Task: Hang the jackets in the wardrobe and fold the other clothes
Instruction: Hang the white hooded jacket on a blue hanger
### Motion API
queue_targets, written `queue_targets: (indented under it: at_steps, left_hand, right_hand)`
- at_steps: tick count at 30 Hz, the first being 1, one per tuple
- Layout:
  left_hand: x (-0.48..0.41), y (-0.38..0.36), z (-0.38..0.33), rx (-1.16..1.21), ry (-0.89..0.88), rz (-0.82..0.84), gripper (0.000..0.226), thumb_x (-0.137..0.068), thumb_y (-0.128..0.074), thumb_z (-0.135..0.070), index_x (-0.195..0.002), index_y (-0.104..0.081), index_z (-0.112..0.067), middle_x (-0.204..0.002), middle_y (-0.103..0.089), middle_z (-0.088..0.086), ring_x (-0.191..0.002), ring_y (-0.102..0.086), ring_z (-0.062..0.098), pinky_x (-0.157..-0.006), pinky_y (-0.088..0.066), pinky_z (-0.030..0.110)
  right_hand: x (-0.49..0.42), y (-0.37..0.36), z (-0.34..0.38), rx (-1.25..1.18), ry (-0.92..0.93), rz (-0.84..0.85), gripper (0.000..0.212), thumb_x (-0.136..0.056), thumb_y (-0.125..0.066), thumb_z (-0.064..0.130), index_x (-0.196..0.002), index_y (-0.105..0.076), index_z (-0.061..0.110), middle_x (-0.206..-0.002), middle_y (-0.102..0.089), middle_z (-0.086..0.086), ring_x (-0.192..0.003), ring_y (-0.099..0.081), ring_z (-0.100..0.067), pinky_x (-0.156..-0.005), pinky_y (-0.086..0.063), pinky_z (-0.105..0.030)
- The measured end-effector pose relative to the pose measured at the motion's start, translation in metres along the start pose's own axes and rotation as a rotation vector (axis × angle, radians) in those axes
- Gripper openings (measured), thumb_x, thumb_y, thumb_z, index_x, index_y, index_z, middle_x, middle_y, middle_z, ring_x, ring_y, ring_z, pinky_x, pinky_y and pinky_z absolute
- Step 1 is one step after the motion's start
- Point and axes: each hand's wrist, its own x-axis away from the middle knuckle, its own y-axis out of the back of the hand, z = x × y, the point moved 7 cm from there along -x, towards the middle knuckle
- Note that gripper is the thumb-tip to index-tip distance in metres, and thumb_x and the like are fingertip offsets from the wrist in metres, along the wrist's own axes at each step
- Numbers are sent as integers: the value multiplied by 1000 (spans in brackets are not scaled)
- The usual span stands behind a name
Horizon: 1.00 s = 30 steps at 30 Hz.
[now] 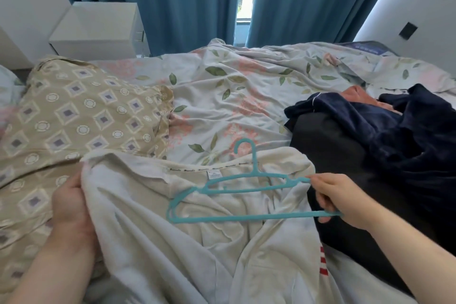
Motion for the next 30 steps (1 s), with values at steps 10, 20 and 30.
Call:
queue_targets:
  at_steps: [10, 20, 30]
  left_hand:
    - [1, -97, 127, -558, 203, 322, 41, -99, -56, -20, -139, -48, -25, -82, -69, -3, -69, -67, 8, -61, -56, 26]
    - [-19, -54, 215, -1963, -322, 405, 101, -75, 2, -78, -159, -3, -22, -167, 3, 2, -153, 5, 20, -122, 3, 44]
    - [-27, -47, 226, -2016, -397, 295, 120, -63, -14, -92, -159, -10, -19, -166, -3, 7, -153, 1, 24, -120, 4, 51]
  right_hand:
    - [-51, -67, -33, 42, -57, -6, 31, -97, -62, 32, -70, -68, 16, -59, -55, -2, -45, -48, -11, -49, -49, -28]
    - [-49, -19, -75, 229, -317, -649, 38, -88, -70, 41, -97, -45, 14, -82, -56, -2, -66, -57, -15, -46, -35, -26]
    - [-51, 16, -87, 80, -383, -714, 9, -92, -55, 10, -97, -58, 5, -95, -64, -15, -83, -64, -32, -74, -57, -42]
